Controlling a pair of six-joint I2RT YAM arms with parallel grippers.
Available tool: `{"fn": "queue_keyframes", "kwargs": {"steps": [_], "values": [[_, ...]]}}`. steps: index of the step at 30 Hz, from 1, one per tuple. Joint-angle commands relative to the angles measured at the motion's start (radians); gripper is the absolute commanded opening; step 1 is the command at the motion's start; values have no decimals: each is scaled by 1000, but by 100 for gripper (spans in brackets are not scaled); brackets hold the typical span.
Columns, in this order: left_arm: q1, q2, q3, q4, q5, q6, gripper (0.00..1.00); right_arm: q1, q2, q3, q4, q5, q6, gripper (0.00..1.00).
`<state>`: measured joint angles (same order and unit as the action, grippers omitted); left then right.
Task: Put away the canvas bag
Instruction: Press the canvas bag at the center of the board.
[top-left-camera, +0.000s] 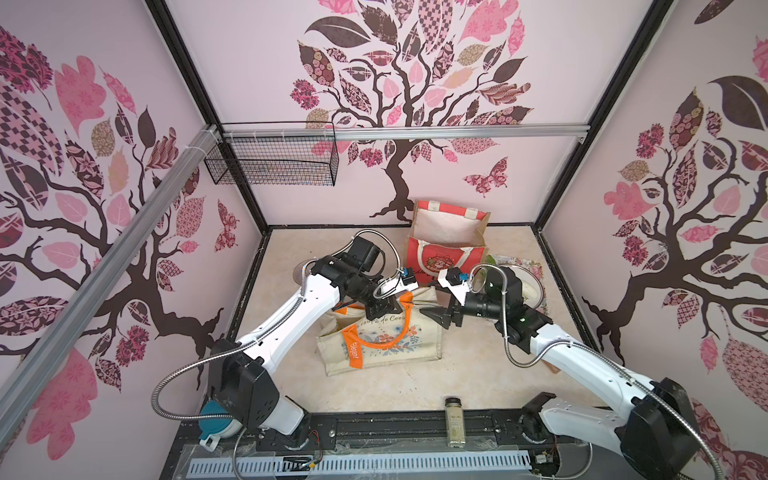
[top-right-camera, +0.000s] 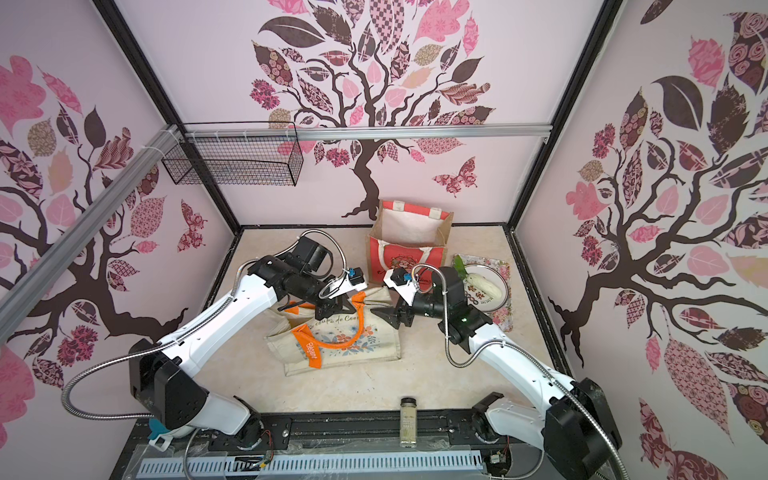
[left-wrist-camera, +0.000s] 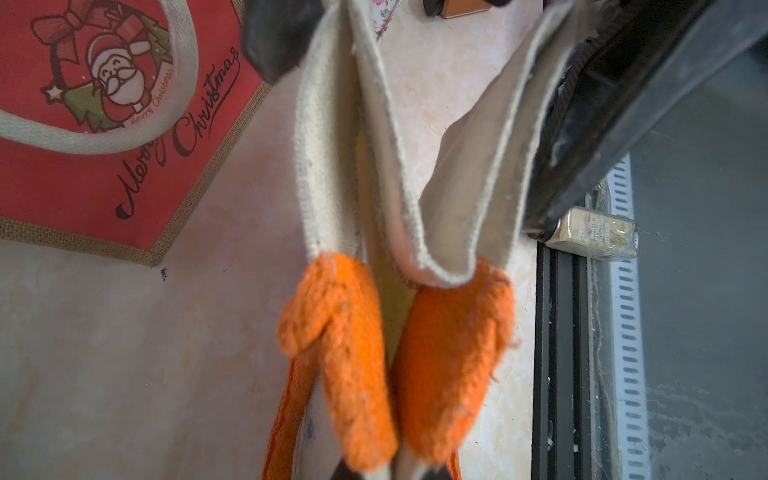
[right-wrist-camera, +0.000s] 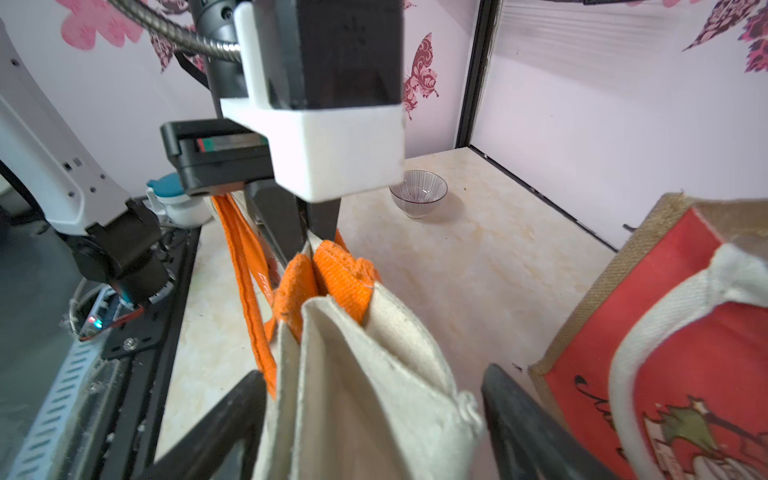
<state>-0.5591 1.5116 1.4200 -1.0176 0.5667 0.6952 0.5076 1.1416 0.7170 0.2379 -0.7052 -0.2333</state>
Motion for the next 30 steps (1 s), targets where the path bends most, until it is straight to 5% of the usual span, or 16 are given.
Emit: {"fn": "queue_keyframes", "kwargs": {"steps": [1, 3, 9, 14, 16, 18, 19, 24, 30], "values": [[-4, -49, -1, 64, 16, -18, 0, 0, -7, -19, 82, -30, 23, 71], [-3, -54, -4, 73, 24, -24, 0, 0, -3, -29, 85, -29, 26, 60], [-4, -52, -10, 77, -9, -32, 0, 0, -8, -88, 136, 6, 24, 0], [-3, -60, -26, 132, -48, -74, 5, 0, -22, -121, 160, 28, 28, 0], [-2, -69, -17, 158, -72, -111, 24, 0, -18, -124, 156, 29, 27, 0], [-2, -82, -9, 177, -70, -125, 59, 0, -20, -133, 164, 33, 29, 0], [-2, -91, -5, 186, -59, -130, 68, 0, -24, -138, 168, 36, 29, 0], [-21, -97, 19, 216, 13, -141, 81, 0, -36, -151, 172, 35, 31, 0], [-128, 41, 91, 135, -126, -56, 83, 0, -44, -175, 222, 22, 52, 0]]}}
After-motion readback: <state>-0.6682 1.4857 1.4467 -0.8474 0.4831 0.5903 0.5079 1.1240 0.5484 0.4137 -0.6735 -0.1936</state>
